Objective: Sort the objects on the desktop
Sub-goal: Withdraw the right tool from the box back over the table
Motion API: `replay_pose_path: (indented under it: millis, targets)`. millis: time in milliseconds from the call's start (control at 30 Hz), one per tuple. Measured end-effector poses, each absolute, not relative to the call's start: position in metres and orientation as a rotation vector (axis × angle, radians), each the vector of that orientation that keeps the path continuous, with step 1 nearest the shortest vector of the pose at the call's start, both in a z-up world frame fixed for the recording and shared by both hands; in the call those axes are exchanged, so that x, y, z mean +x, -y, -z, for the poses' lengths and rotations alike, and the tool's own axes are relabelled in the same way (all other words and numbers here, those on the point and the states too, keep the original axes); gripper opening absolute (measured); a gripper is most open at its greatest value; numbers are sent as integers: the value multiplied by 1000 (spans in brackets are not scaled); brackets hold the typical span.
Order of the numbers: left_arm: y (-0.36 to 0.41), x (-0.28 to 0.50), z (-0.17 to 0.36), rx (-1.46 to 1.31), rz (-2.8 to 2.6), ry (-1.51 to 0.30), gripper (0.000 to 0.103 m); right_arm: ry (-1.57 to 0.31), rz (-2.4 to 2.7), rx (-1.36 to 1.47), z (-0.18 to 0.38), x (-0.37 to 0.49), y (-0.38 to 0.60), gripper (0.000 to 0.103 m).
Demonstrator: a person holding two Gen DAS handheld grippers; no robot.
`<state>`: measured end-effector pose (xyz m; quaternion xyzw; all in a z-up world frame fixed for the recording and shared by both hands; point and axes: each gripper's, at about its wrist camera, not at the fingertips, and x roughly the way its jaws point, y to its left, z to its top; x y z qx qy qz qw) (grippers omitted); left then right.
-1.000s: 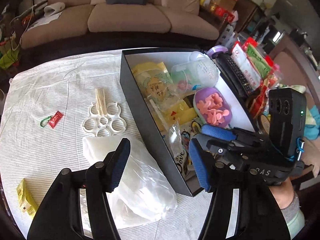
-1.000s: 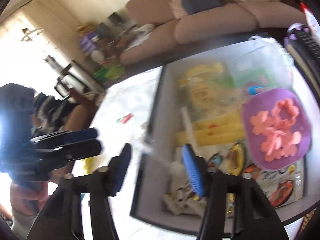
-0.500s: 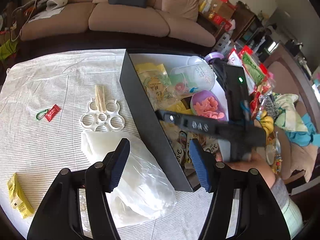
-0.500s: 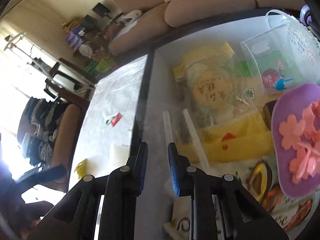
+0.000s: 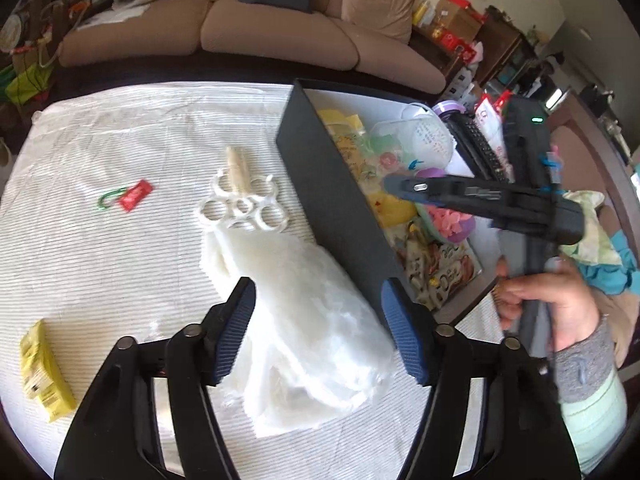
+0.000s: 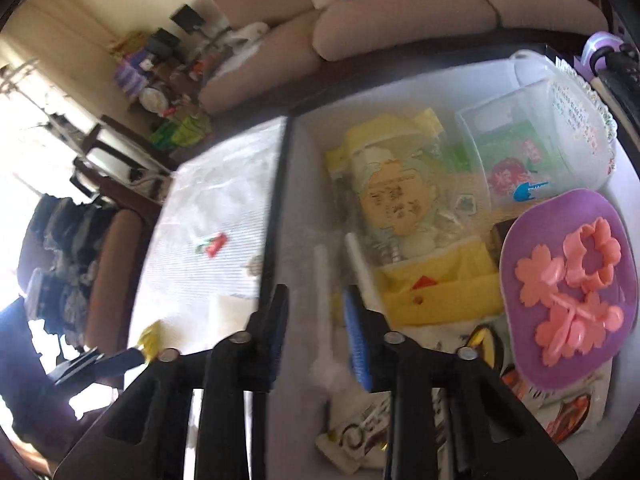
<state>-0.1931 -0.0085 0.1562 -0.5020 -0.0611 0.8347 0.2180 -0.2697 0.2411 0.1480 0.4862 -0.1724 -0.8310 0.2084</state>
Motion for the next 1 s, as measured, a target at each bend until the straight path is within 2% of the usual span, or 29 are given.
replay_pose_path:
  millis: [100,133,200,233,267,700,1000]
  targets:
    - [36,-169,-154,-1387,-2346,175,85,444,2299,1264,-163,-233,-230,75]
    - [45,-161,-151,-1396,-2352,188,88,436,2286,1244,-165,-223,-227,78]
    - [63,-144,-146,-1411,-2365,229,96,415,2257,1219,-168,-203,-214,91]
    - [71,-136,-143,-1416,-2374,252,103,399,2255,1208,-169,-195,-206,94]
    - [78,-127,-140,-1426,-2386,267,103,375,2264,1196,-171,-186,-198,103]
    - [115,-29,-129,-1432,-2606,181,103,87,2405,1134,-163,-74,-122,103]
    - [151,7,-78,-1400,-2691,270,103,101,2390,1190,-124,-14,-102,103]
